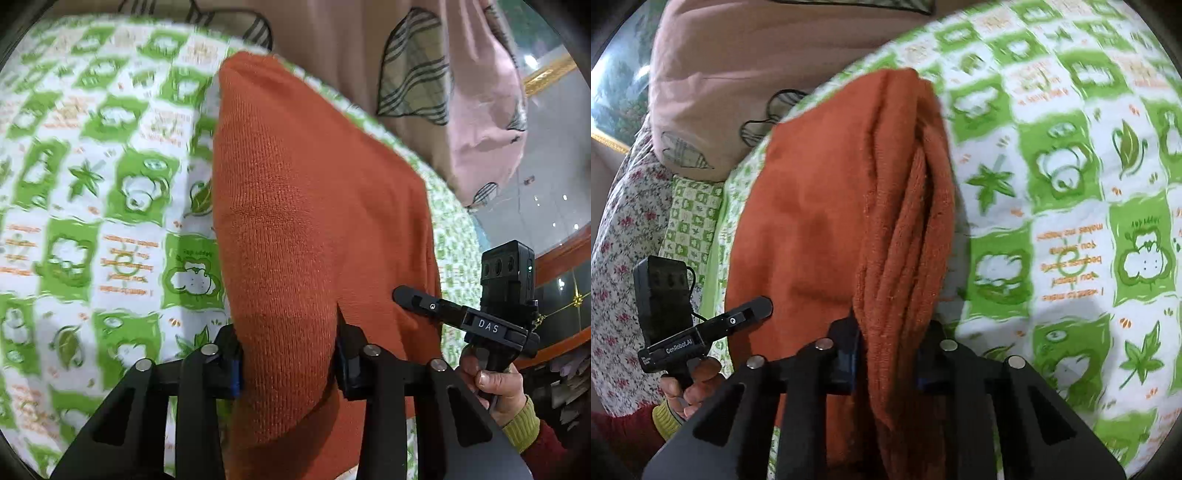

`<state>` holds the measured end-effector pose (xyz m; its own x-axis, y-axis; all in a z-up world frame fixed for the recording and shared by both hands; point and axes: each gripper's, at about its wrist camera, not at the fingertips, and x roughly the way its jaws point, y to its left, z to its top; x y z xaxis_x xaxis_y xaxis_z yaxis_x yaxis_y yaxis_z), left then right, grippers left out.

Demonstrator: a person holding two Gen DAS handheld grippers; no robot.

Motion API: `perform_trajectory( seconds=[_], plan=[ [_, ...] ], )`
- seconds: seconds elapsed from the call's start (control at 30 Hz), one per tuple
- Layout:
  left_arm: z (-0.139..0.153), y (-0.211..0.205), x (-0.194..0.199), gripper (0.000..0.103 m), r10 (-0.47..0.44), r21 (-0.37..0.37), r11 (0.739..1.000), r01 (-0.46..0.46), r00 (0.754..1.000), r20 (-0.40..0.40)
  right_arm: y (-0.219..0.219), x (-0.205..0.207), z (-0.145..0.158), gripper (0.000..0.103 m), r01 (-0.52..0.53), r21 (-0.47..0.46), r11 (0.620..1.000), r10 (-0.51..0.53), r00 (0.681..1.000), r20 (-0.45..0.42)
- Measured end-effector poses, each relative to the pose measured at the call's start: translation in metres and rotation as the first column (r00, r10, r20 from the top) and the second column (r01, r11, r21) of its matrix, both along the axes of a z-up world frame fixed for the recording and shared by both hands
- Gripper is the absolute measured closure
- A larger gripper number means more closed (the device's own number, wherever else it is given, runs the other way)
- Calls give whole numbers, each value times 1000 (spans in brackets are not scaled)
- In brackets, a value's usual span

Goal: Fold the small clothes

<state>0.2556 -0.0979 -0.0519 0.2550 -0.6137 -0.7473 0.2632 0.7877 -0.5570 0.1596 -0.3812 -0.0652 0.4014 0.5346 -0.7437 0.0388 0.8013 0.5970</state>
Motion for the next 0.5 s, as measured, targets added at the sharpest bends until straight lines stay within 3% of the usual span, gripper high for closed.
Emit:
perform_trajectory(
  seconds=[0.1,0.27,0.5],
  plan=[
    [21,15,-13,68,10,11,1000,-11,999,48,20,-7,17,82,-46,21,999,45,998,48],
    [44,81,-36,69,70,-1,998,-70,995,78,79,-12,34,82,-152,53,987,146,984,98],
    [50,167,-70,69,162,43,985,-168,981,105,162,-5,27,82,-285,76,955,275,953,125]
  ],
)
